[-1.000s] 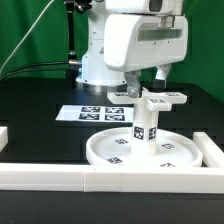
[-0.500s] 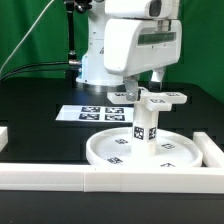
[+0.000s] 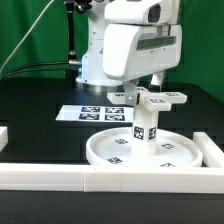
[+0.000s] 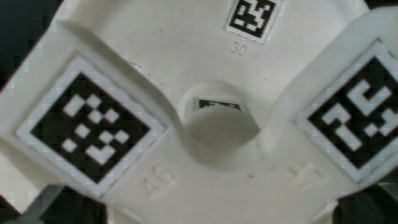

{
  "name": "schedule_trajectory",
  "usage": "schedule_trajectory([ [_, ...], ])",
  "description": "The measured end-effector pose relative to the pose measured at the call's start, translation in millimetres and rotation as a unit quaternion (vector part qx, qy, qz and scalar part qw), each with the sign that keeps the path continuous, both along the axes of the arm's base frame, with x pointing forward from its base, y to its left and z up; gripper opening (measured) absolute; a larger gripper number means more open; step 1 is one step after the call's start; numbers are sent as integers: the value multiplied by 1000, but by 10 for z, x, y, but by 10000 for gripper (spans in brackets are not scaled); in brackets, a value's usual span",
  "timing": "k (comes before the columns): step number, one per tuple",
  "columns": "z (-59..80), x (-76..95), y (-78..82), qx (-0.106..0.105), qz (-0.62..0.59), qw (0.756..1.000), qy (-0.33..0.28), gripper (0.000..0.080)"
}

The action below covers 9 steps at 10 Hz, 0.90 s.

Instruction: Assemble round table

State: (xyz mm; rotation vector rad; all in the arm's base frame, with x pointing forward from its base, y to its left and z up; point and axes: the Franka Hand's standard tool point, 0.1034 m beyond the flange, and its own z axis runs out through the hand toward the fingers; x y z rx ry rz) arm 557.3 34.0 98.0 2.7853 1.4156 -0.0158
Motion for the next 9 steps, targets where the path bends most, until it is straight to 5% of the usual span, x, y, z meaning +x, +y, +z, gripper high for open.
schedule_trajectory([
  [1,-23,-10,8,0,0,1000,2,463],
  [6,-25,-10,-12,-1,-20,1000,2,446],
  [9,-28,-12,-19,3,-197,980,-3,446],
])
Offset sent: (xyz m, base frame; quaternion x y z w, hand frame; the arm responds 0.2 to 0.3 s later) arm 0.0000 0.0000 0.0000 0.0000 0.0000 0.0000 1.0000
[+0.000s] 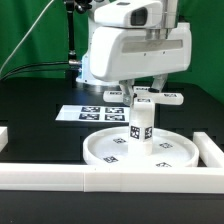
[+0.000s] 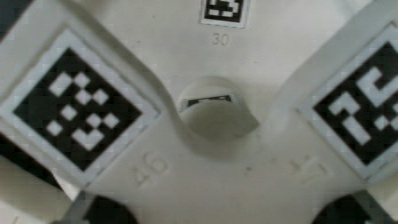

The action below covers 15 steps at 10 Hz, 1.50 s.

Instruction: Assemble round table

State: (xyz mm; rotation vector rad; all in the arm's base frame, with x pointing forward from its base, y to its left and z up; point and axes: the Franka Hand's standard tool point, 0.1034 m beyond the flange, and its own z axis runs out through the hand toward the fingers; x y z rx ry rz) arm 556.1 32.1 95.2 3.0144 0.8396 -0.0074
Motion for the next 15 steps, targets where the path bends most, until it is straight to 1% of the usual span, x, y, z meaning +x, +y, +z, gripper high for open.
schedule_trajectory([
  [2,-1,-3,6,1,-115,993,-3,446],
  [4,-1,-7,12,5,-228,974,-7,447],
  [6,0,-6,62,8,-362,932,-8,448],
  [7,2,-2,95,10,-415,909,-10,448],
  [8,4,4,95,9,-462,887,-13,448],
  [10,3,6,91,12,-503,864,-12,448],
  [11,3,7,91,14,-541,841,-11,448],
  [13,2,7,91,17,-592,805,-8,448],
  [14,0,6,86,21,-624,781,-5,448],
  [15,-4,0,80,29,-661,750,2,448],
])
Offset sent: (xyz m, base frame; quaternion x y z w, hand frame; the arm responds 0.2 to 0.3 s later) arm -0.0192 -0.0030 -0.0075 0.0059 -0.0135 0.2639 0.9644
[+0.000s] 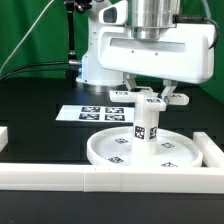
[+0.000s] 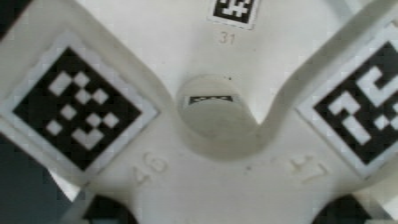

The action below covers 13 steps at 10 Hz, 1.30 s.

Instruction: Assemble round table

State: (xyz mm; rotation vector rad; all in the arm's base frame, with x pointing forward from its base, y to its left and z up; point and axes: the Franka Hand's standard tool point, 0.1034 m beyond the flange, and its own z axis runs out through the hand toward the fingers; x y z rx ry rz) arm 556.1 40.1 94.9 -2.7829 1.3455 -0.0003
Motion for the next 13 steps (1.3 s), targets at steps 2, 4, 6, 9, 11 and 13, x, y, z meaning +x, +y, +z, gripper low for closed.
schedule_trajectory([
  [2,0,-4,-10,19,-96,995,2,448],
  [4,1,0,-15,29,-197,980,5,448],
  [6,0,2,-10,30,-285,958,11,448],
  [9,-5,3,-7,30,-307,951,12,516],
  [11,43,20,21,32,-281,959,20,626],
  [13,202,66,64,40,-264,964,23,642],
])
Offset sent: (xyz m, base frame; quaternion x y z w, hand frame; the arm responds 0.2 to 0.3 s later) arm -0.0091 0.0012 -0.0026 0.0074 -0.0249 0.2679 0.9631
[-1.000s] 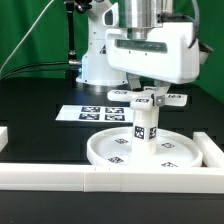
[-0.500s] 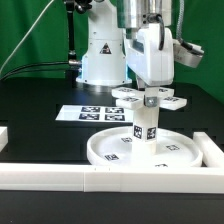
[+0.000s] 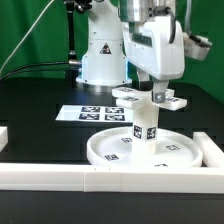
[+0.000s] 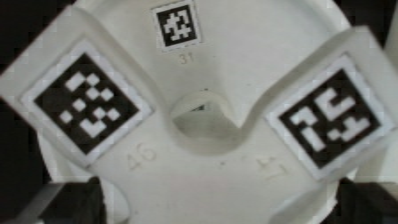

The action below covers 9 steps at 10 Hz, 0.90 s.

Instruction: Assemble round table

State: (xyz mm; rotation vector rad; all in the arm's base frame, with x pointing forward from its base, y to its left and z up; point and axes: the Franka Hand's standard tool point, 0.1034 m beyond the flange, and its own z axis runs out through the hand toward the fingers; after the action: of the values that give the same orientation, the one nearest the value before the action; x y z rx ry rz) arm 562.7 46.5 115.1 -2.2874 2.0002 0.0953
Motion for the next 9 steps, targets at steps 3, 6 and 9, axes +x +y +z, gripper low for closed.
schedule_trajectory([
  [3,14,-7,8,0,39,999,-4,649],
  [6,-32,-10,13,-7,184,983,-18,649],
  [9,37,54,55,-19,364,931,-33,649],
])
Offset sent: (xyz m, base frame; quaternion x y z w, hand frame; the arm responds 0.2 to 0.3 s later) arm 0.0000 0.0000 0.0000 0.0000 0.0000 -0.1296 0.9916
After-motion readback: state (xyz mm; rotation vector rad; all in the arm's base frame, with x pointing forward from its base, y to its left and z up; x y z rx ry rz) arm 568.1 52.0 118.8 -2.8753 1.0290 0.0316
